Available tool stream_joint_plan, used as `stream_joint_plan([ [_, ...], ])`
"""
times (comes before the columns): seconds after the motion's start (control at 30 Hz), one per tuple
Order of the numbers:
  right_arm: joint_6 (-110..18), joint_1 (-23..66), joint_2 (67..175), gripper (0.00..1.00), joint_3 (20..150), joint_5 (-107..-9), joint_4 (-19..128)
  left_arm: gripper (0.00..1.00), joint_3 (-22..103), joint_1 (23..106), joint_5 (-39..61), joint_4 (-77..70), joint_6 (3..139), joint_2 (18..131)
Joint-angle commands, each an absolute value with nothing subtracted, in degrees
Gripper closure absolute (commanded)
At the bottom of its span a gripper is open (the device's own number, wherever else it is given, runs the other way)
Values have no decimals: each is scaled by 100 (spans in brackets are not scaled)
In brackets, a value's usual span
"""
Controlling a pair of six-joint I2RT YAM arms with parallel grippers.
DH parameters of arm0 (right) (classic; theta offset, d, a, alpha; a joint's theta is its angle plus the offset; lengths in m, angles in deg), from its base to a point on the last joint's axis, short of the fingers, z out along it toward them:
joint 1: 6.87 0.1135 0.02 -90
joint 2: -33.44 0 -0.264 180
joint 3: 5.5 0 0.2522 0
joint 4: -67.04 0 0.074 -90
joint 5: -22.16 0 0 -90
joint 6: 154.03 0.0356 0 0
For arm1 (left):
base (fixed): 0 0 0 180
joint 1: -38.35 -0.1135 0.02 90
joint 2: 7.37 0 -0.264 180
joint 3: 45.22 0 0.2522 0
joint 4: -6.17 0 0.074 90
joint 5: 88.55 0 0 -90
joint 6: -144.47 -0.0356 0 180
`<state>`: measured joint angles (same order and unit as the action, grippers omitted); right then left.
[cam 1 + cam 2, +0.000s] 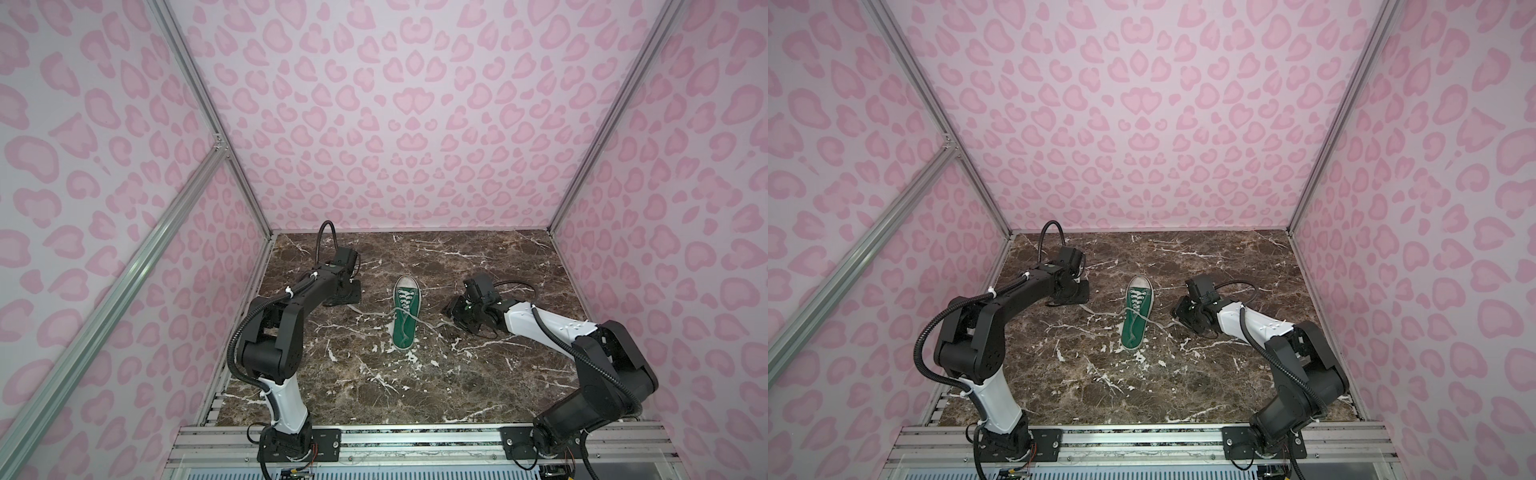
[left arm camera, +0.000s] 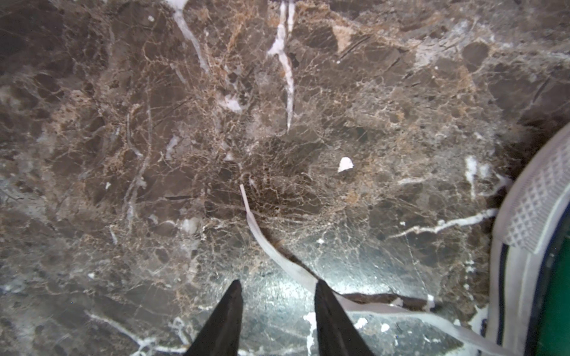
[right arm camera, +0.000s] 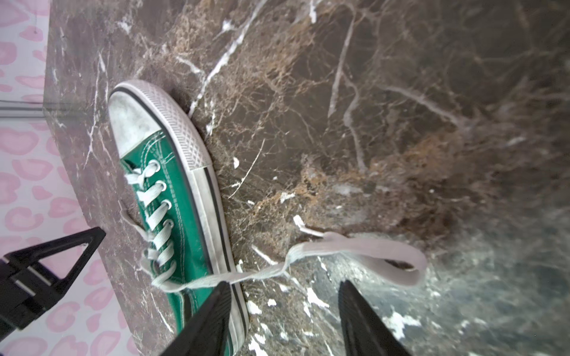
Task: Tie the shoes
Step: 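Move the open right gripper down to the lace loop beside the sneaker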
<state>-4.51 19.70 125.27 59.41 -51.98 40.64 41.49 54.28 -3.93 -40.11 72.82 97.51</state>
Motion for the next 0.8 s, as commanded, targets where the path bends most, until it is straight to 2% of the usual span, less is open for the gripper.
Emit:
stream_joint_plan([
  [0.0,-430,1986,12672,41,6034,-5320,3890,59,4132,5426,-416,-3979,7293,9715],
  [0.5,-1283,1861,12635,41,6280,-6347,2673,58,4052,5422,-435,-3998,7282,9634],
  [0.77,-1705,1862,12597,55,6339,-6441,2331,58,4034,5421,-417,-3982,7313,9626],
])
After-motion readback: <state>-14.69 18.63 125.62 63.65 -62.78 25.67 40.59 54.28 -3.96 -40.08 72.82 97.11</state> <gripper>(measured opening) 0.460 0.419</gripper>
